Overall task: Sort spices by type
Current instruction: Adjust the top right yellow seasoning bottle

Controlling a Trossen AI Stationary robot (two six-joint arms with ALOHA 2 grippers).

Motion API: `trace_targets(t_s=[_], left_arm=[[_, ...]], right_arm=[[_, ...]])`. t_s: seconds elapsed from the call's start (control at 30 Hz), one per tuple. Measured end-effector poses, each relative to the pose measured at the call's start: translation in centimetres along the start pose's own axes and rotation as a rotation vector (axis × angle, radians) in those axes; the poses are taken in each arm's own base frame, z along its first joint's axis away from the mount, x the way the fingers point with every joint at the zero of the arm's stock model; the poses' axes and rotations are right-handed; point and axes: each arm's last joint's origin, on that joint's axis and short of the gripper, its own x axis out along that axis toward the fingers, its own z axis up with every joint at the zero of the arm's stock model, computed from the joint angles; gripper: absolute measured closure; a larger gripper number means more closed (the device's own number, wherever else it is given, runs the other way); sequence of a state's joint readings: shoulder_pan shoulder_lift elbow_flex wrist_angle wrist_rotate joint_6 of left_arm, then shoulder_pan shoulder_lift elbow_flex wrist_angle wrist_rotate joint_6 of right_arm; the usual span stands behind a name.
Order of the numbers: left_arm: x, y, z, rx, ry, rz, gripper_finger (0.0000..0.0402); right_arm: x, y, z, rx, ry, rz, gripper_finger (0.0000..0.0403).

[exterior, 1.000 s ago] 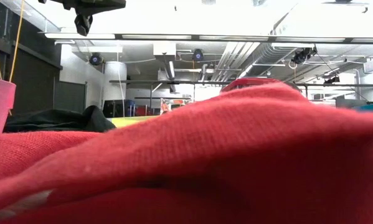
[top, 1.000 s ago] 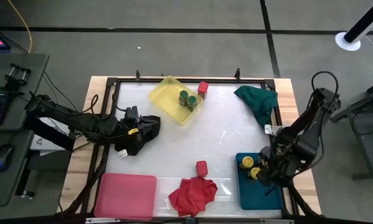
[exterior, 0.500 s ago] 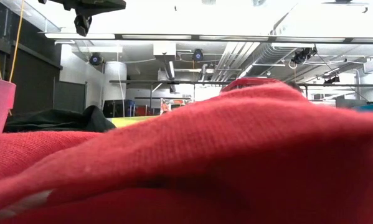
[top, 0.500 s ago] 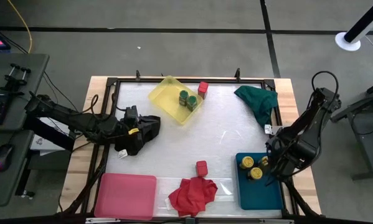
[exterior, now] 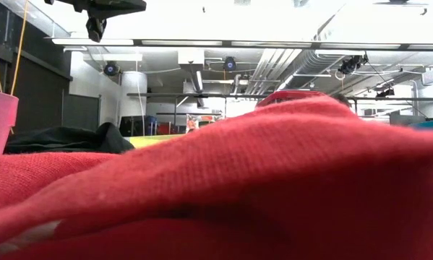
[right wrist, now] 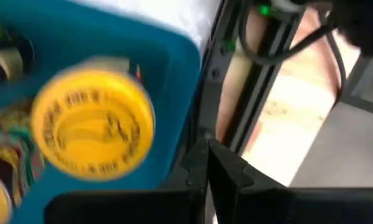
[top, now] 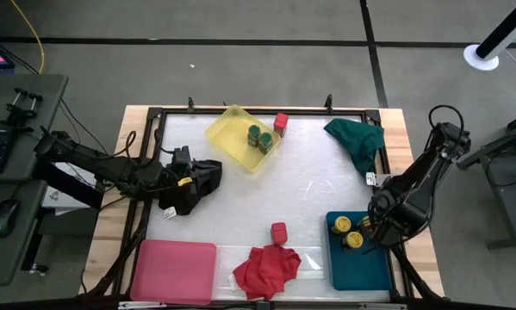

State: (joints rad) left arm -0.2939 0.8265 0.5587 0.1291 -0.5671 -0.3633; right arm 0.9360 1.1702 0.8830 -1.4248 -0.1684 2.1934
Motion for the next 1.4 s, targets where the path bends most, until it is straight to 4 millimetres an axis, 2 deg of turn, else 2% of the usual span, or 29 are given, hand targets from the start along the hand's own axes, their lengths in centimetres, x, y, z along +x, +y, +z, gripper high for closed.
trace_targets(t_s=[0.87,1.1,1.4], left_arm=[[0.0,0.0,0.0,0.018,0.001,-0.003,0.0401],[0.0,0.0,0.0,0.034,0.001,-0.003,0.0401],[0.0,0.0,0.0,0.034,0.001,-0.003,0.0401]], right_arm=[[-0.3,2.0,1.4,0.100,-0.047,0.156,0.0403],[-0.3,1.8,1.4,0.101,-0.045,0.140,0.0403],[-0.2,0.9,1.7,0.110,-0.055,0.032,0.0403]])
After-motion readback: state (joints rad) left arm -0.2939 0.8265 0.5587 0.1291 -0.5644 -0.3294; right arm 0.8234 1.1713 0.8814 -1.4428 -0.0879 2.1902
